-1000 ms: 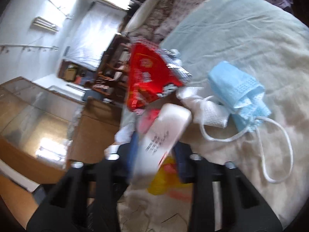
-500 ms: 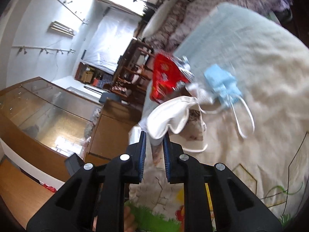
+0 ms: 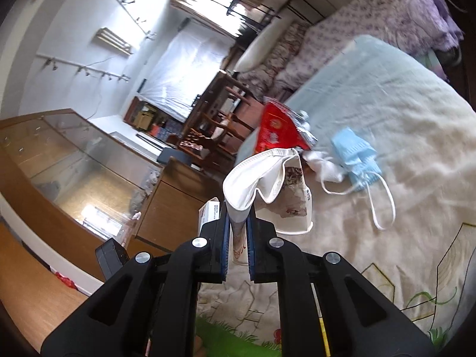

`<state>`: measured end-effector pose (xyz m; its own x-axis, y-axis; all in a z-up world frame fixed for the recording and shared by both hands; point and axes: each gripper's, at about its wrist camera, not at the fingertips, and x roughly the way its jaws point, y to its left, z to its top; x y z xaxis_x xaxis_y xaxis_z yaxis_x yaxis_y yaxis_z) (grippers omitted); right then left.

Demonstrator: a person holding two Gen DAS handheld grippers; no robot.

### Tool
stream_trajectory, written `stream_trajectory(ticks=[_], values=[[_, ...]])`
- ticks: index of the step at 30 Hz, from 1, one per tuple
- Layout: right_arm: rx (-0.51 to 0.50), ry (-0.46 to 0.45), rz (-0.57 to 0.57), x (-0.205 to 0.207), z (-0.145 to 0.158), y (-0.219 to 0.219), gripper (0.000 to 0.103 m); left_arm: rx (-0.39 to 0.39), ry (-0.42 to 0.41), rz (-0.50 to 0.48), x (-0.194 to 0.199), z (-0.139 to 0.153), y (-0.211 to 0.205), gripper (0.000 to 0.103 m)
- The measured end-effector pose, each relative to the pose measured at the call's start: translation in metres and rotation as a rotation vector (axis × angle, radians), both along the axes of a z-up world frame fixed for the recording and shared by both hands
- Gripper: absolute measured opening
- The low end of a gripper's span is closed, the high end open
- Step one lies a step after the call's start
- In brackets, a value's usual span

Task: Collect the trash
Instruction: 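Carry both items to the red basket and open the left tool over it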

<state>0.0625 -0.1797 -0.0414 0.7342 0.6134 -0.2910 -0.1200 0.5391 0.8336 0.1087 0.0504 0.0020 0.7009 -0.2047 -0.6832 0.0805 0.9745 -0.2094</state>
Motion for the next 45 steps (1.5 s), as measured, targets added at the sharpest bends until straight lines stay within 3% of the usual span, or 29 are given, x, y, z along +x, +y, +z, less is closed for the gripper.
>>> stream_trajectory(ticks=[13, 19, 25, 30, 37, 38, 40, 45], values=[[-0.044, -0.092, 0.054, -0.024, 0.022, 0.01, 0.011, -0.067, -0.096, -0.024, -0.068, 0.033, 0.031, 0.044], [-0.048, -0.106, 0.086, -0.042, 0.024, 0.022, 0.011, -0.065, -0.149, 0.051, -0.12, 0.06, 0.086, 0.044], [-0.05, -0.142, 0.173, -0.063, 0.042, 0.056, 0.011, -0.036, -0.16, 0.177, -0.17, 0.068, 0.156, 0.044], [-0.066, -0.173, 0.26, -0.083, 0.059, 0.091, 0.011, 0.016, -0.12, 0.28, -0.218, 0.05, 0.21, 0.044], [-0.098, -0.184, 0.397, -0.104, 0.073, 0.153, 0.011, 0.064, 0.045, 0.394, -0.27, -0.018, 0.277, 0.045], [-0.104, -0.179, 0.415, -0.106, 0.074, 0.162, 0.011, 0.063, 0.066, 0.417, -0.276, -0.028, 0.288, 0.047], [-0.117, -0.169, 0.452, -0.108, 0.072, 0.18, 0.011, 0.054, 0.107, 0.458, -0.286, -0.045, 0.305, 0.068], [-0.179, -0.149, 0.564, -0.12, 0.066, 0.238, 0.011, 0.05, 0.132, 0.514, -0.303, -0.059, 0.336, 0.08]])
